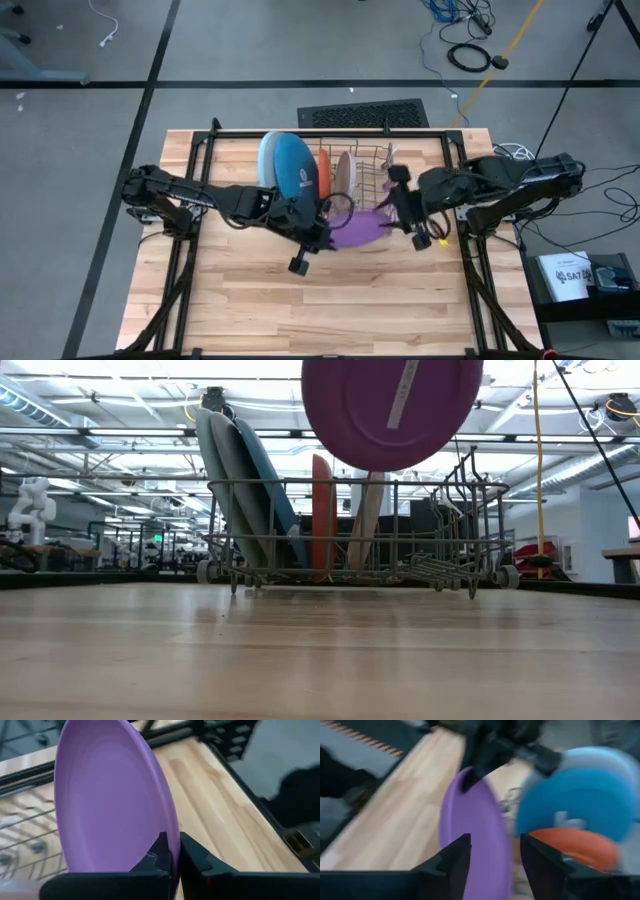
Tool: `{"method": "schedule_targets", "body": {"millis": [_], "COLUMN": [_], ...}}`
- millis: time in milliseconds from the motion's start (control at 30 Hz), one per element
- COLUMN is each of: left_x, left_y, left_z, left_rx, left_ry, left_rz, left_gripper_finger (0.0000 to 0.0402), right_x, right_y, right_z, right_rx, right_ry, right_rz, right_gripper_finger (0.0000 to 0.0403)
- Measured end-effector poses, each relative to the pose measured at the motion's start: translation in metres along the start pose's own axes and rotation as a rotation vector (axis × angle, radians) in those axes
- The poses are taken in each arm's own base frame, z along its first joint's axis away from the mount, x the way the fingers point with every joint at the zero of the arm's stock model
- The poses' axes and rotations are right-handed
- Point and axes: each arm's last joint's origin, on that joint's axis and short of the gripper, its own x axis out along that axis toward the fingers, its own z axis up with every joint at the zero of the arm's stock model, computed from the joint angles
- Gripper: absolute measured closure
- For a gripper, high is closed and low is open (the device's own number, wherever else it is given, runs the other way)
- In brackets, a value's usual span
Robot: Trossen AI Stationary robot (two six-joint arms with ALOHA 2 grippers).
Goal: Sort dishes
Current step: Put the violet plate into the dish rack
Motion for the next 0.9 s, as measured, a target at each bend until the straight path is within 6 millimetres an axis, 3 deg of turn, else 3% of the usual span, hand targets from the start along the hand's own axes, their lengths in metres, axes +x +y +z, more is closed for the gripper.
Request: {"method": "schedule_targets", "body": {"millis": [300, 633, 767, 900], "left_x": [-0.014, -0.039, -0.060, -0.086], "left_y": [0.016, 0.037, 0.039, 0.039], "left_z": [0.027, 0.038, 0.045, 0.053], "left_rx": [-0.273, -0.423, -0.426, -0.413], "left_ry": [-0.295, -0.466, -0.547, -0.645], "left_rz": [0.187, 0.401, 0.485, 0.540], "left_gripper_finger": [0.0394, 0.0394, 0.0394, 0.0394], "right_x": [-0.034, -0.065, -0.076, -0.071], "right_y": [-0.015, -0.018, -0.020, -0.017], "right_z": [0.010, 0.023, 0.013, -0.004], "right_rx": [0.053, 0.042, 0.068, 0.123], "right_ry": [-0.152, -0.341, -0.286, -0.145], "right_rz": [-0.403, -0.580, -0.648, -0.615], "right_gripper_finger": [0.0223, 0.0223, 0.0233, 0.0263]}}
